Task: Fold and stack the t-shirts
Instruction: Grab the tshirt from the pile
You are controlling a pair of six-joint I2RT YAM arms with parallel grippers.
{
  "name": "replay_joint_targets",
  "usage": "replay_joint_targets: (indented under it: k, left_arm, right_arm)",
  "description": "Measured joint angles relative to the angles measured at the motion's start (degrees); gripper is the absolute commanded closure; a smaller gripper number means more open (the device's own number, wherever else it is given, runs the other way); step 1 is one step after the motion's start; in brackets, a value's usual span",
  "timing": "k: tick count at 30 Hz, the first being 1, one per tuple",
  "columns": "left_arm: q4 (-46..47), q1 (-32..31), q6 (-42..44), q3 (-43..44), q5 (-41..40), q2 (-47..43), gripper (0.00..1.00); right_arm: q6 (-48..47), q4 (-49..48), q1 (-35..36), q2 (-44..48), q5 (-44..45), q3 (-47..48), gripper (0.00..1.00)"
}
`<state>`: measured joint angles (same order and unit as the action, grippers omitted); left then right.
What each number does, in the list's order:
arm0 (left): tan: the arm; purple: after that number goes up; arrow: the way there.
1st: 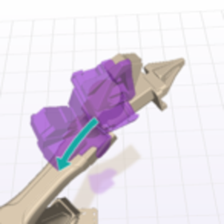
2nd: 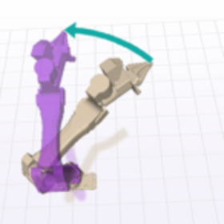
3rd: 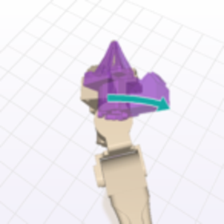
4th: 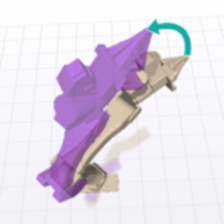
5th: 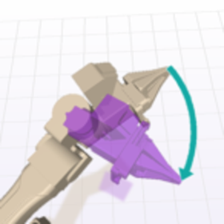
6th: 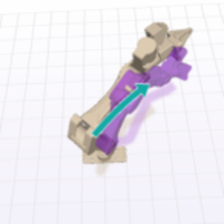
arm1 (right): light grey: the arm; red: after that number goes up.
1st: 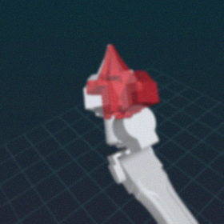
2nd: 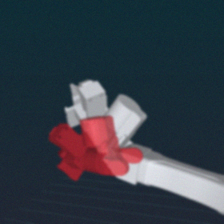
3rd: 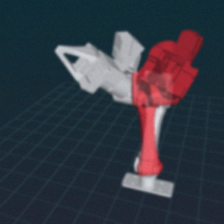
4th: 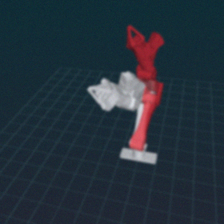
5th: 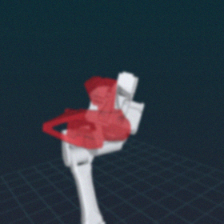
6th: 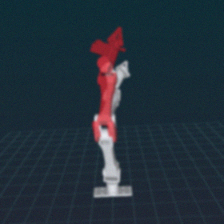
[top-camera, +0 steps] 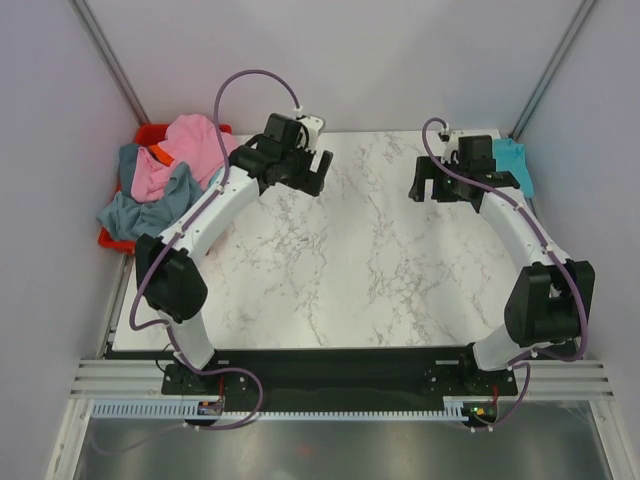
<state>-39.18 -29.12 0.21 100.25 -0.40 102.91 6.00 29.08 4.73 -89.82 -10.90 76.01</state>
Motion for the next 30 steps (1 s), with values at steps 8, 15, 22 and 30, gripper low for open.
replay_joint_targets:
  k: [8, 15, 22, 30]
  left_arm:
    - [-6.51, 0.17, 9.66, 4.85, 0.24, 0.0, 0.01]
    - [-7.37, 5.7, 11.26, 4.26, -7.28, -2.62, 0.07]
    - [-3.91, 18.08, 11.63, -0.68, -7.15, -3.1, 0.22]
    - [-2.23, 26.97, 9.09, 8.48, -5.11, 11.65, 0.27]
  right_arm:
    - [-2.75, 1.33, 0.68, 0.5, -8.33, -1.75, 0.02]
    - [0.11, -0.35, 1.03, -2.89, -13.2, 3.28, 0.02]
    - [-5.92, 2.73, 3.17, -5.4, -13.57, 6.01, 0.02]
    - [-9.22, 2.69, 3.98, -5.68, -12.26, 6.91, 0.02]
